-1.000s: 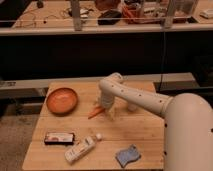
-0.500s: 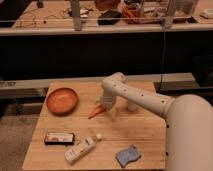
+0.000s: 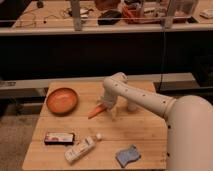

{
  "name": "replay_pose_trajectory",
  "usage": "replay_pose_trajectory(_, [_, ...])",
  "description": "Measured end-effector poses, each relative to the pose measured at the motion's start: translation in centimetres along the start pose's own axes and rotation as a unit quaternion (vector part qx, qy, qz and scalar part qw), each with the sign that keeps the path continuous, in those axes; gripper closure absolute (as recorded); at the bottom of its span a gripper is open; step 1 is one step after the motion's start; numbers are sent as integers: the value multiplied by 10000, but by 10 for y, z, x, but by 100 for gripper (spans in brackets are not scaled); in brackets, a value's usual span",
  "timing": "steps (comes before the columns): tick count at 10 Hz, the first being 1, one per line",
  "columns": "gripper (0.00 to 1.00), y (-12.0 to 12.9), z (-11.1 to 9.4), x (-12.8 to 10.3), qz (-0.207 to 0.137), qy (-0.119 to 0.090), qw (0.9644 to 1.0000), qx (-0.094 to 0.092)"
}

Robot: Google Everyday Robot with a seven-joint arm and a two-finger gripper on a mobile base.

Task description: Drag the pepper across the table

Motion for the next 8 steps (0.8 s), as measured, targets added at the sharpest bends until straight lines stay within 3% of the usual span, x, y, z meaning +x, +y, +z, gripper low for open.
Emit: replay_pose_trajectory(8, [20,6,-9,7,148,-27,9999,59])
